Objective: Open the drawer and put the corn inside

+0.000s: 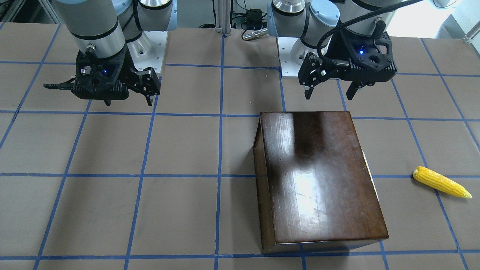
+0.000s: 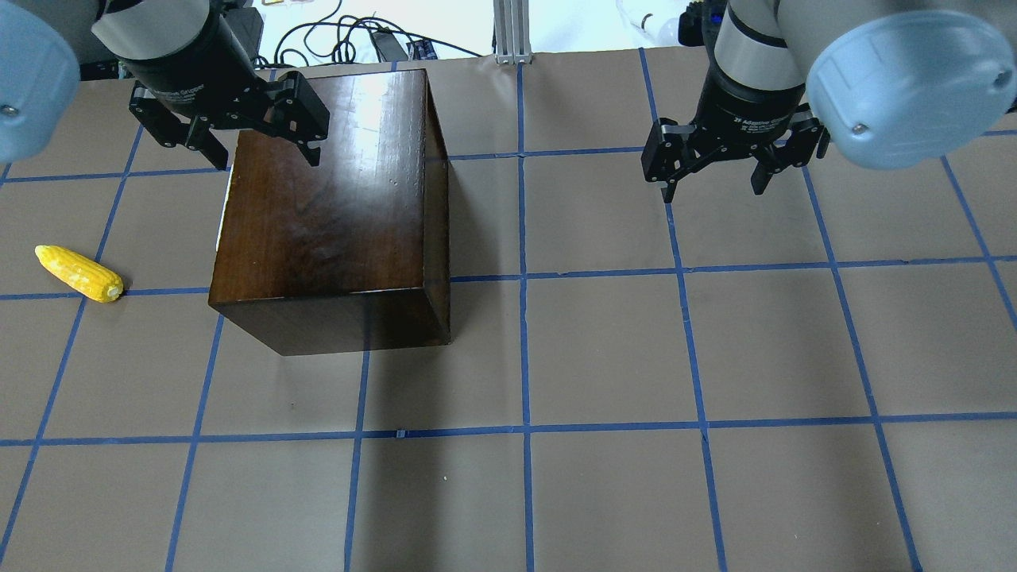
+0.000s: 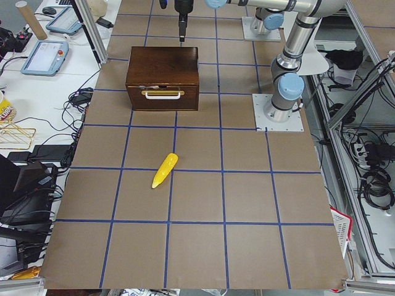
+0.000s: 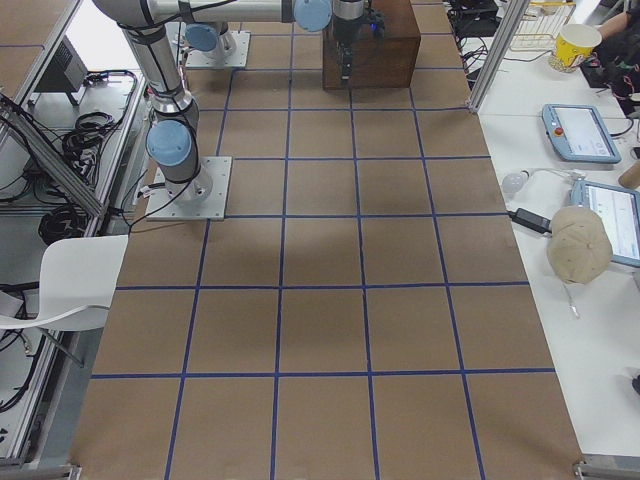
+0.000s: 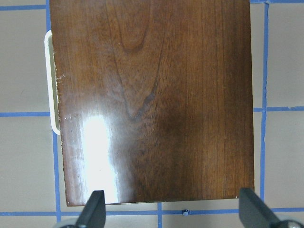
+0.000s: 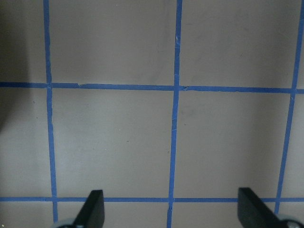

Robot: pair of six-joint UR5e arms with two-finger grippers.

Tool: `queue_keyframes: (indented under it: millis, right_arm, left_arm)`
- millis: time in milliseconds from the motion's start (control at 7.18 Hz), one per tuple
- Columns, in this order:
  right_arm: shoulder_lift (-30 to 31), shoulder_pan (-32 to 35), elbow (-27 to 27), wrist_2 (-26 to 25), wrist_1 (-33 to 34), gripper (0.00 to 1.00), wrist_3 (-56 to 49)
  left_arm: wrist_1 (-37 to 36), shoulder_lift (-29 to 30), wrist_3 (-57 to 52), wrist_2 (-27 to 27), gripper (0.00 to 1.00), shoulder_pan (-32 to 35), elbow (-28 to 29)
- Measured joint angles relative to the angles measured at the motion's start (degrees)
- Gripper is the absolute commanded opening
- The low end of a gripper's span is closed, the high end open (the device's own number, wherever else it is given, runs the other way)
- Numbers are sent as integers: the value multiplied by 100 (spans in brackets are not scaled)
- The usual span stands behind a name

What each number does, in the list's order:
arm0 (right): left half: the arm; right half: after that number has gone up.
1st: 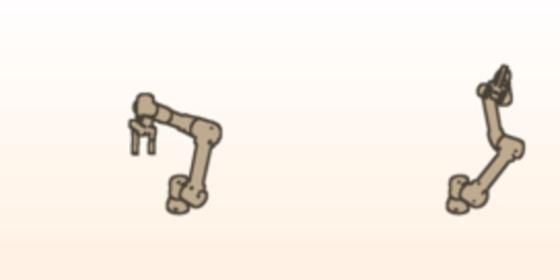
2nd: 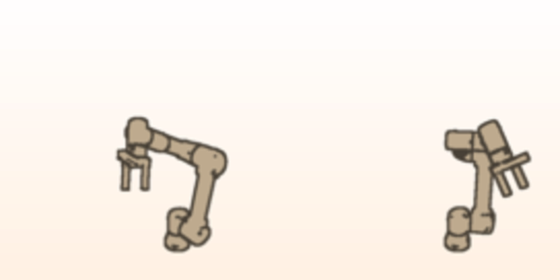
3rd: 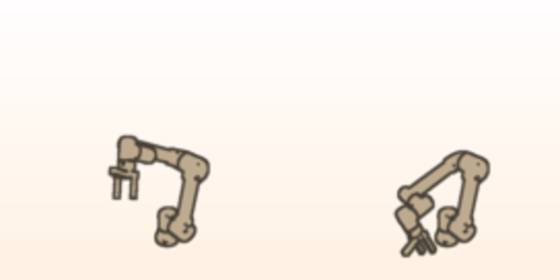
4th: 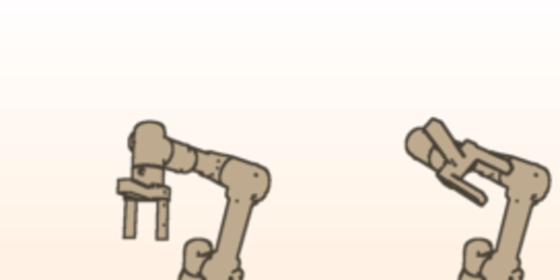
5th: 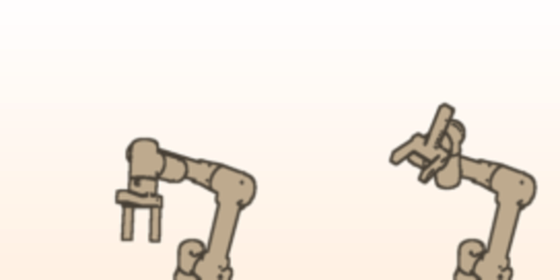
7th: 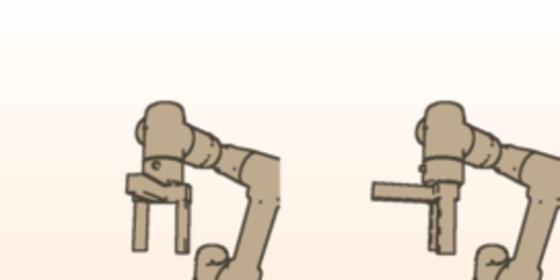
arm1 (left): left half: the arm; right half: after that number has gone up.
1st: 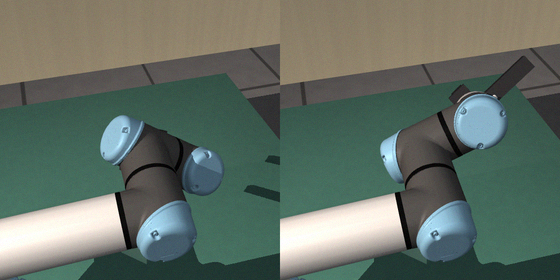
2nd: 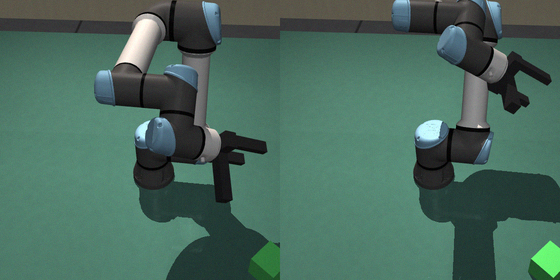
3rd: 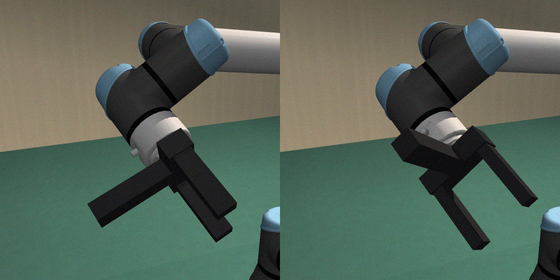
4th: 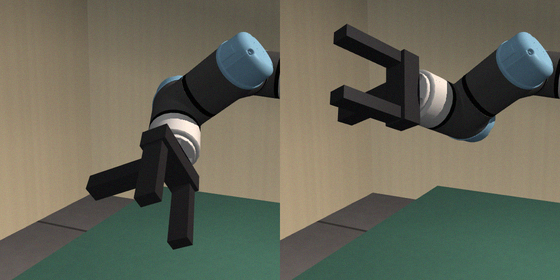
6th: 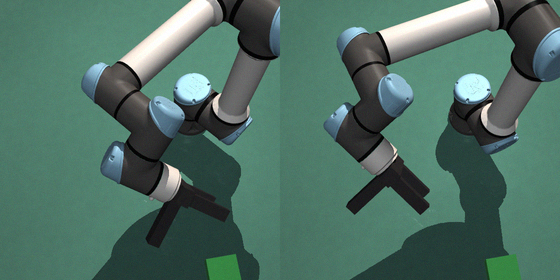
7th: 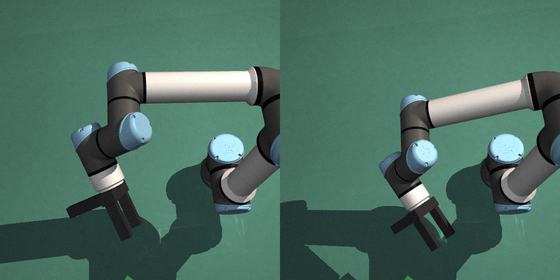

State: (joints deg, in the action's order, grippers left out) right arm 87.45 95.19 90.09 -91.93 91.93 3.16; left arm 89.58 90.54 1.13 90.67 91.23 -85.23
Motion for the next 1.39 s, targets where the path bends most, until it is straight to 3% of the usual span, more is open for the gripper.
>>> queue_keyframes:
  millis: [1392]
  right_arm:
    - [0,0,0,0,0,100,0]
  left_arm:
    - [146,-35,1,16,100,3,48]
